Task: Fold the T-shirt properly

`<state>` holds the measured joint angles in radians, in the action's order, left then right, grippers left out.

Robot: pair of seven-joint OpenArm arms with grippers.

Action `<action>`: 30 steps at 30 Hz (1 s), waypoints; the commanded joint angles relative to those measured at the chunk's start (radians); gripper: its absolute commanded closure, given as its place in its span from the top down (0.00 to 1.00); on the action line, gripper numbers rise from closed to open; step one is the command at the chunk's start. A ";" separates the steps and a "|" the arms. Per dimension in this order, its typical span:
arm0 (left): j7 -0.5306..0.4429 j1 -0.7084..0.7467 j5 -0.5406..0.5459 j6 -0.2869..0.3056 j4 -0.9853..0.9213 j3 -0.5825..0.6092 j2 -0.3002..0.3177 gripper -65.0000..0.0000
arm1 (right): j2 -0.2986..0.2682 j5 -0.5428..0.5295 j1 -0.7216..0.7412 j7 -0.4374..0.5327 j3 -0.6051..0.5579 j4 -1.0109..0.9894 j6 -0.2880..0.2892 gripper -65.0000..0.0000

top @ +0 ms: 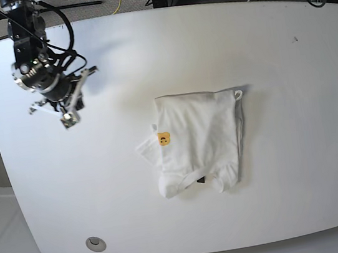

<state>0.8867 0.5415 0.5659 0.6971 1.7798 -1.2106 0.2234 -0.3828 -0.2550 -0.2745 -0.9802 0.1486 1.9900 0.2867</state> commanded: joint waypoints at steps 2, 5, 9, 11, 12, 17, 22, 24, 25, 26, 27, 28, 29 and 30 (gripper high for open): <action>-0.021 0.064 0.010 0.001 0.015 -0.041 -0.020 0.00 | -0.014 -0.004 -0.095 0.010 0.135 0.022 0.003 0.00; -0.021 0.107 0.010 0.001 0.015 -0.051 -0.048 0.00 | -0.014 -0.004 -0.164 0.010 0.239 0.022 0.004 0.00; -0.021 0.150 0.009 0.001 0.010 -0.053 -0.086 0.00 | -0.014 -0.002 -0.240 0.010 0.351 0.021 0.004 0.00; -0.021 0.167 -0.004 0.001 0.009 -0.051 -0.109 0.00 | -0.009 -0.002 -0.282 0.010 0.406 0.021 0.004 0.00; -0.021 0.171 -0.014 0.001 0.009 -0.051 -0.120 0.00 | -0.006 -0.002 -0.299 0.010 0.429 0.021 0.004 0.00; -0.021 0.180 -0.132 0.001 0.009 -0.045 -0.180 0.00 | 0.049 0.000 -0.394 0.011 0.564 0.018 -0.001 0.00; -0.021 0.182 -0.274 0.001 0.009 0.018 -0.221 0.00 | 0.117 0.000 -0.469 0.011 0.702 0.015 0.001 0.00; -0.021 0.182 -0.337 0.001 0.007 0.050 -0.236 0.00 | 0.140 0.000 -0.498 0.013 0.733 0.007 0.001 0.00; -0.022 0.182 -0.361 0.001 0.007 0.061 -0.243 0.00 | 0.149 0.000 -0.509 0.014 0.742 0.002 0.003 0.00; -0.024 0.182 -0.393 0.001 0.005 0.079 -0.252 0.00 | 0.158 0.000 -0.523 0.016 0.751 -0.007 0.003 0.00; -0.024 0.180 -0.415 0.001 0.002 0.088 -0.258 0.00 | 0.163 0.000 -0.530 0.016 0.754 -0.013 0.003 0.00; -0.024 0.179 -0.452 0.001 -0.005 0.113 -0.269 0.00 | 0.172 0.000 -0.546 0.016 0.754 -0.027 0.003 0.00; -0.027 0.179 -0.476 0.001 -0.014 0.136 -0.273 0.00 | 0.180 0.000 -0.555 0.017 0.754 -0.038 0.003 0.00; -0.027 0.179 -0.493 0.001 -0.022 0.154 -0.275 0.00 | 0.186 0.000 -0.563 0.020 0.751 -0.047 0.003 0.00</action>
<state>0.8654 0.7029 0.1108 0.6971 1.7653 -1.0809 -0.0498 -0.2008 -0.2581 -0.8112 -0.9733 0.8955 1.9507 0.2882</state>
